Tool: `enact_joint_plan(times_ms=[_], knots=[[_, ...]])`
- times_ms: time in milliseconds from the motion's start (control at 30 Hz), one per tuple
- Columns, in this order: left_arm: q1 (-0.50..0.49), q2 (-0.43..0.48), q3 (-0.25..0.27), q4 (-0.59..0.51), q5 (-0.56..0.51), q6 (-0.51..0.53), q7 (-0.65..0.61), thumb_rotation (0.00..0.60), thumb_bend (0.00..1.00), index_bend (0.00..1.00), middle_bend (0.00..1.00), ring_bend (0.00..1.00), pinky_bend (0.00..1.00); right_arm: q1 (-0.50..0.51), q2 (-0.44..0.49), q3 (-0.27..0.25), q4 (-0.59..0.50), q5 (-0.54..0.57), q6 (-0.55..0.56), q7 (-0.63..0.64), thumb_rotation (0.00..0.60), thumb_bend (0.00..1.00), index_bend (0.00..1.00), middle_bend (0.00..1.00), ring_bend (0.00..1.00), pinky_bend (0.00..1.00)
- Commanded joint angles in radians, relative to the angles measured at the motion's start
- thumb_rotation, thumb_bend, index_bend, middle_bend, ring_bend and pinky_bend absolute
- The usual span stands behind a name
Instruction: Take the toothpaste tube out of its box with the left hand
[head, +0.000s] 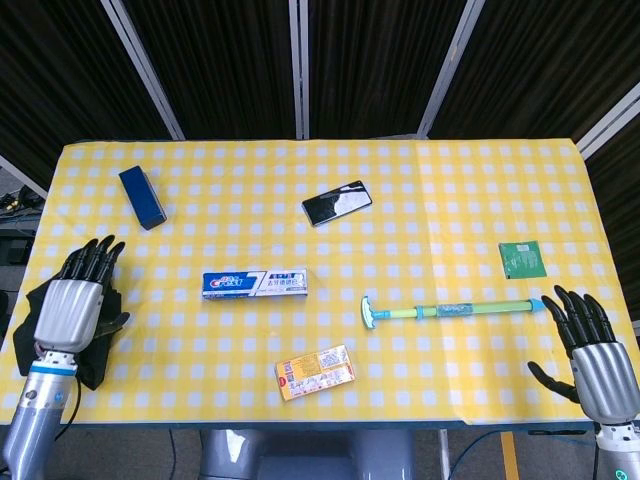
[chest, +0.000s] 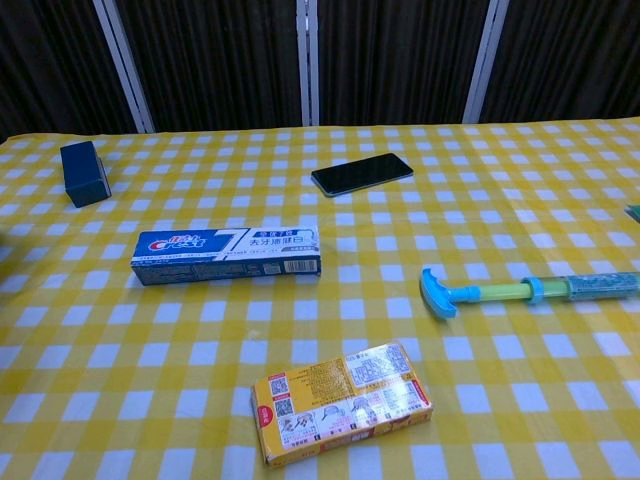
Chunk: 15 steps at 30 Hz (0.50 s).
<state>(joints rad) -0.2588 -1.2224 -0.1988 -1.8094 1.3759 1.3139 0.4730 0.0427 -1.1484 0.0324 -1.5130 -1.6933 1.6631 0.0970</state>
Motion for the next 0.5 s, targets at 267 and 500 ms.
enact_joint_plan(times_ms=[267, 500], knots=[[-0.265, -0.095, -0.101, -0.015, -0.43, -0.236, 0.27, 0.6, 0.11, 0.08, 0.0, 0.07, 0.18, 0.002, 0.023, 0.012, 0.007, 0.032, -0.004, 0.092, 0.6, 0.07, 0.01, 0.0, 0.0, 0.0], [-0.377, -0.197, -0.079, 0.03, -0.621, -0.229, 0.401, 0.6, 0.11, 0.13, 0.03, 0.1, 0.18, 0.002, 0.039, 0.019, 0.017, 0.051, -0.009, 0.157, 0.6, 0.07, 0.01, 0.0, 0.0, 0.0]])
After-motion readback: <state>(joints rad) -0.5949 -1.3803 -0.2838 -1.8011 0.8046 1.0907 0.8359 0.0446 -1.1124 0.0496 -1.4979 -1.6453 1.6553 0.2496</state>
